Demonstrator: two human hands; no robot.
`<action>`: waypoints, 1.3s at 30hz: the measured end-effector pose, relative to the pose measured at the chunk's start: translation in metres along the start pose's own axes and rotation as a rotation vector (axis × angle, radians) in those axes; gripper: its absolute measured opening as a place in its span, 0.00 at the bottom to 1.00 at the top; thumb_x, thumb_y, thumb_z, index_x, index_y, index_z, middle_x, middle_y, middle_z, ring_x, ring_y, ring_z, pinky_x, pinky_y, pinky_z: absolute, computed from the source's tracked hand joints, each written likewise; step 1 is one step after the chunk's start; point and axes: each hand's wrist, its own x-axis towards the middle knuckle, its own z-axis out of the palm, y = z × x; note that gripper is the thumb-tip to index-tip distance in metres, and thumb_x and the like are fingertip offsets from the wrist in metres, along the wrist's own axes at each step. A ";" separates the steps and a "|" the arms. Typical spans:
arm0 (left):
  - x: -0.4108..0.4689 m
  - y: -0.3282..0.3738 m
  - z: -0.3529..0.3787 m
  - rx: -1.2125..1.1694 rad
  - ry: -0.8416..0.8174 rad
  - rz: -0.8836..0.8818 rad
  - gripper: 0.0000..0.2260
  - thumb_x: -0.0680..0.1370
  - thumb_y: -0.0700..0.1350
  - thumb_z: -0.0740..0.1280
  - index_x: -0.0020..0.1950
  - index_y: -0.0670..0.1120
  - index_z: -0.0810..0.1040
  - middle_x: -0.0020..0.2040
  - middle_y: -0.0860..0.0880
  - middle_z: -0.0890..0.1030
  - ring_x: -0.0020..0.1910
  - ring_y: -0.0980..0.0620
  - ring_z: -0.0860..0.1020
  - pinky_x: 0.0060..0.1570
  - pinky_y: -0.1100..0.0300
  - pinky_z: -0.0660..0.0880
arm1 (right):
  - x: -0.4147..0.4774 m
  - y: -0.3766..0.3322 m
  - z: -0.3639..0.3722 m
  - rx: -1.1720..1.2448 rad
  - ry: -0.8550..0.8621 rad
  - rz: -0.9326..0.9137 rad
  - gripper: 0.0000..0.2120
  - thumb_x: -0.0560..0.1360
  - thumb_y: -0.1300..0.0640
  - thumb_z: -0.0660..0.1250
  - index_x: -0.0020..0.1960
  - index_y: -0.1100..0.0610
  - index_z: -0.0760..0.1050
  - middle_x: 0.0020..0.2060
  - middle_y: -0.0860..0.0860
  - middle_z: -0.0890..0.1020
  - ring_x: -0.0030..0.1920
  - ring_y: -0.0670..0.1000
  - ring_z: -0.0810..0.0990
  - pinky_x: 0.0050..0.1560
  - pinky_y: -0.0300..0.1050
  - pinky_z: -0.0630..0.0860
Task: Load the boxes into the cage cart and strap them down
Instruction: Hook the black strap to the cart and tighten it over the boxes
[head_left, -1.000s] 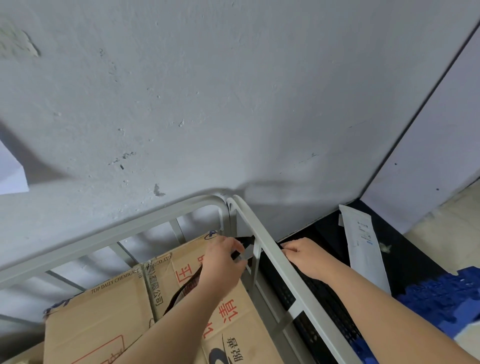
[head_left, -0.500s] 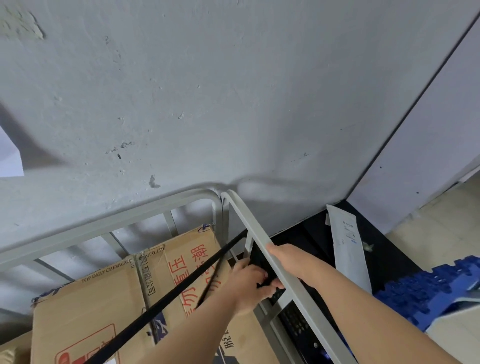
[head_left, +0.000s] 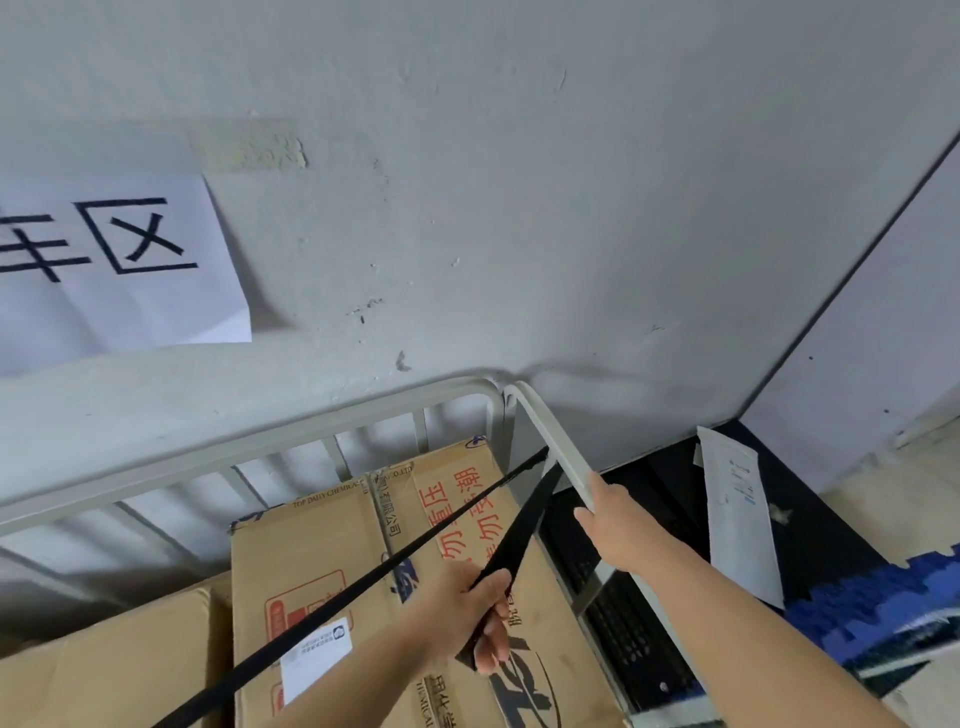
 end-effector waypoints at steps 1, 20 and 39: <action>-0.013 0.003 -0.001 -0.007 0.007 0.020 0.15 0.82 0.48 0.60 0.42 0.39 0.74 0.32 0.40 0.81 0.27 0.47 0.77 0.30 0.59 0.75 | -0.010 -0.005 -0.001 -0.052 -0.002 -0.016 0.19 0.81 0.48 0.53 0.69 0.55 0.58 0.57 0.58 0.70 0.49 0.56 0.75 0.48 0.49 0.75; -0.136 -0.002 -0.029 0.137 0.307 -0.054 0.12 0.82 0.43 0.58 0.44 0.40 0.77 0.26 0.51 0.72 0.21 0.53 0.67 0.24 0.61 0.67 | -0.135 -0.057 0.032 0.018 -0.045 -0.244 0.19 0.81 0.61 0.55 0.70 0.51 0.69 0.62 0.52 0.77 0.55 0.51 0.78 0.56 0.48 0.77; -0.112 -0.007 -0.050 0.137 0.290 -0.098 0.14 0.81 0.50 0.61 0.41 0.42 0.76 0.24 0.52 0.70 0.21 0.55 0.65 0.23 0.63 0.68 | -0.092 -0.038 0.076 -0.046 0.112 -0.099 0.15 0.80 0.55 0.56 0.66 0.50 0.67 0.59 0.55 0.66 0.48 0.51 0.73 0.41 0.41 0.72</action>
